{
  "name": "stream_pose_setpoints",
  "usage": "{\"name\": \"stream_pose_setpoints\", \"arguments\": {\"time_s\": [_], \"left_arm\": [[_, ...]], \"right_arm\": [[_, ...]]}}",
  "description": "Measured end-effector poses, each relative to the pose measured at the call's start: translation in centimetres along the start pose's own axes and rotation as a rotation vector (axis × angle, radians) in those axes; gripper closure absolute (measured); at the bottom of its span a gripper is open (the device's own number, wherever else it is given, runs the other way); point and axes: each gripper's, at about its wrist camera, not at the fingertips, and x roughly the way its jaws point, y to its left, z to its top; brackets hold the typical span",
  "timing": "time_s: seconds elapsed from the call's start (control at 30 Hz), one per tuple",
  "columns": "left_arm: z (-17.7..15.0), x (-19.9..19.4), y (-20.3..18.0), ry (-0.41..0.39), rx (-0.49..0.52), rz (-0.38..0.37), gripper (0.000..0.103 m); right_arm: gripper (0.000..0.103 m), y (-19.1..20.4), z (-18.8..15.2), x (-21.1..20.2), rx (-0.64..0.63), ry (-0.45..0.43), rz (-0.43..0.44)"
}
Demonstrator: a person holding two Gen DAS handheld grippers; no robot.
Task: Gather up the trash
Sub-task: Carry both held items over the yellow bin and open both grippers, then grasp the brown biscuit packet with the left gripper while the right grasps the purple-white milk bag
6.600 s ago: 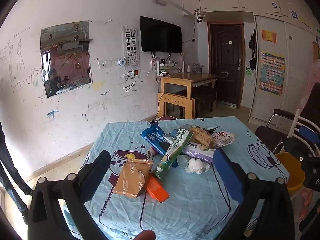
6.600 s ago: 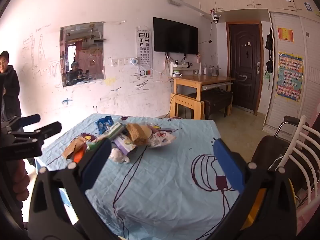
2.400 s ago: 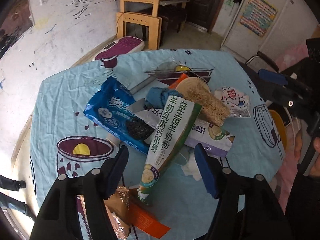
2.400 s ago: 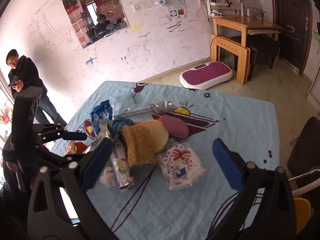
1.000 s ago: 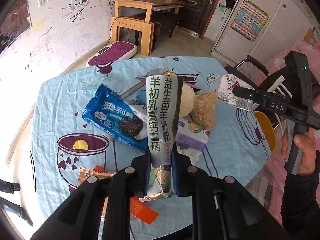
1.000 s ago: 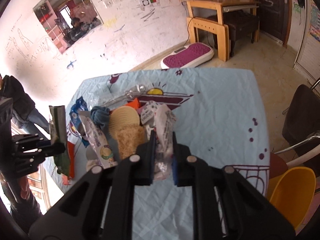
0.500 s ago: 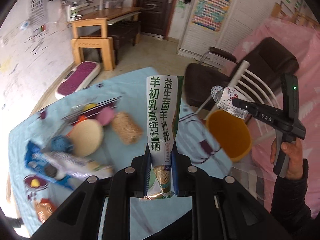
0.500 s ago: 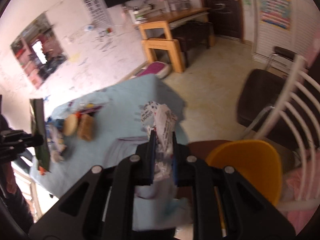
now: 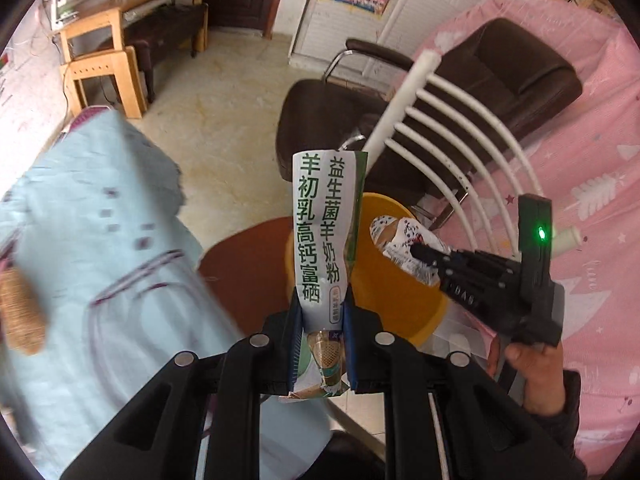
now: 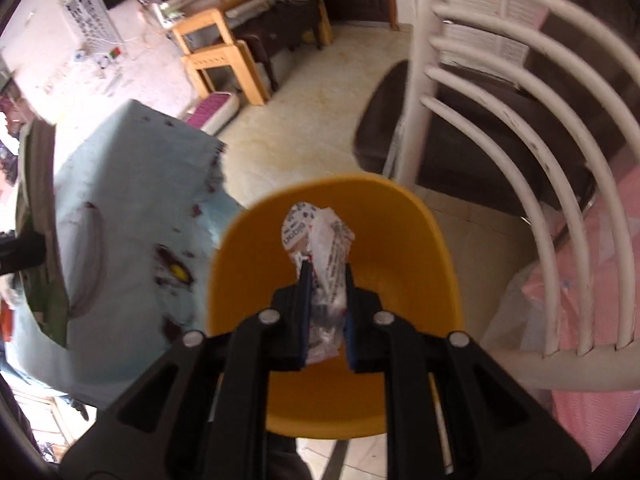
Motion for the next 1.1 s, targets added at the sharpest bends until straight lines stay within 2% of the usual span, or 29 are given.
{"name": "stream_pose_setpoints", "arguments": {"time_s": [0.07, 0.1, 0.2, 0.23, 0.3, 0.33, 0.37, 0.43, 0.53, 0.67, 0.73, 0.87, 0.93, 1.1], "left_arm": [[0.4, 2.3, -1.1, 0.018, 0.002, 0.003, 0.089], [0.5, 3.2, -1.6, 0.022, 0.001, 0.002, 0.089], [0.6, 6.1, -2.9, 0.052, 0.021, 0.003, 0.088], [0.7, 6.7, -3.5, 0.052, 0.029, 0.007, 0.087], [0.9, 8.0, -4.4, 0.064, 0.048, 0.004, 0.081], [1.0, 8.5, -4.8, 0.072, 0.055, 0.008, 0.067], [1.0, 8.7, -5.0, 0.07, 0.059, 0.011, 0.046], [1.2, 8.9, -5.2, 0.064, 0.058, -0.006, 0.022], [1.3, 8.8, -5.3, 0.043, 0.053, 0.012, 0.021], [1.0, 6.4, -4.4, -0.013, 0.031, 0.038, 0.021], [0.5, 4.0, -3.7, -0.064, 0.026, 0.056, 0.021], [-0.8, -1.6, -1.5, -0.182, 0.003, 0.118, 0.02], [-2.0, -5.0, 0.4, -0.245, -0.019, 0.156, 0.02], [-5.4, -12.7, 6.1, -0.352, -0.105, 0.268, 0.02]], "right_arm": [[0.086, -1.1, -0.6, 0.5, 0.019, 0.012, 0.006], [0.08, -1.6, -0.9, 0.6, 0.022, 0.012, -0.002], [0.051, -3.1, -1.5, 0.6, 0.039, 0.005, -0.009], [0.048, -3.5, -1.6, 0.4, 0.045, -0.001, -0.011], [0.048, -4.2, -2.0, -0.1, 0.057, -0.012, -0.02], [0.048, -4.4, -2.1, -0.4, 0.062, -0.017, -0.022], [0.048, -4.6, -2.2, -0.4, 0.068, -0.022, -0.022], [0.048, -5.2, -2.5, -1.0, 0.079, -0.034, -0.025], [0.048, -5.5, -2.5, -1.9, 0.089, -0.05, -0.024], [0.046, -4.4, -2.0, -3.3, 0.067, -0.084, 0.004], [0.031, -2.9, -1.6, -4.3, 0.041, -0.106, 0.023], [0.024, 1.0, -0.8, -6.0, -0.031, -0.146, 0.052], [0.017, 3.3, -0.4, -6.9, -0.067, -0.166, 0.076], [0.011, 9.8, 0.0, -8.8, -0.161, -0.192, 0.182]]}}
